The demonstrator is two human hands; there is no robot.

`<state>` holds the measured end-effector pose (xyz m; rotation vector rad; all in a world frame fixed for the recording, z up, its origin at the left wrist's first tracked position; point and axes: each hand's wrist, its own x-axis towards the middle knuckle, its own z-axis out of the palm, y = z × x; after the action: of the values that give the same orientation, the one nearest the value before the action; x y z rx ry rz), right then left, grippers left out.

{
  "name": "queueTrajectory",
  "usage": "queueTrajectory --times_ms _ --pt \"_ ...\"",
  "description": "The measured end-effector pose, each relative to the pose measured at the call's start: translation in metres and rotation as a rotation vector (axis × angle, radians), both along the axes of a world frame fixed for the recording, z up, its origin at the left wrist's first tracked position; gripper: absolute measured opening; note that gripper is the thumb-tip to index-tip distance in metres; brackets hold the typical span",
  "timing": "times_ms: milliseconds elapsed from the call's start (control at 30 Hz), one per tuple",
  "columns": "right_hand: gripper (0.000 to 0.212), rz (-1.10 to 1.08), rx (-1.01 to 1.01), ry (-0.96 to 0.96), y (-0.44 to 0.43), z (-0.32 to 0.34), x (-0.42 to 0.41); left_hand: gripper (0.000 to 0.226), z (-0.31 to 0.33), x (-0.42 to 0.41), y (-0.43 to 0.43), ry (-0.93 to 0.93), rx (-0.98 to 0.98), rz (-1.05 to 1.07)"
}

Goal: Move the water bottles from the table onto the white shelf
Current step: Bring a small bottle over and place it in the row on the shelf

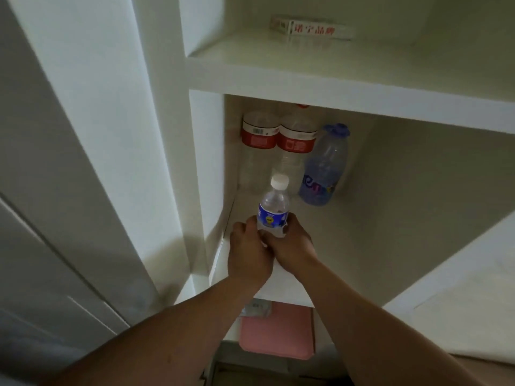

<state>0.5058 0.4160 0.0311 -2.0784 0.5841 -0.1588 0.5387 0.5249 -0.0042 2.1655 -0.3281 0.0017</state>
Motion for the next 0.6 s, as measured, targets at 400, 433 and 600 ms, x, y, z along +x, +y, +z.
queueTrajectory --times_ms 400,433,600 --pt "0.065 0.136 -0.047 -0.020 -0.009 -0.003 0.118 0.024 0.009 0.067 -0.013 0.084 -0.187 0.230" --pt "0.066 0.147 -0.033 -0.029 -0.010 -0.002 0.124 0.023 0.010 0.071 -0.013 0.076 -0.157 0.212" --pt "0.067 0.209 -0.026 -0.031 -0.016 -0.014 0.144 0.019 0.025 0.076 -0.023 0.249 -0.515 0.271"
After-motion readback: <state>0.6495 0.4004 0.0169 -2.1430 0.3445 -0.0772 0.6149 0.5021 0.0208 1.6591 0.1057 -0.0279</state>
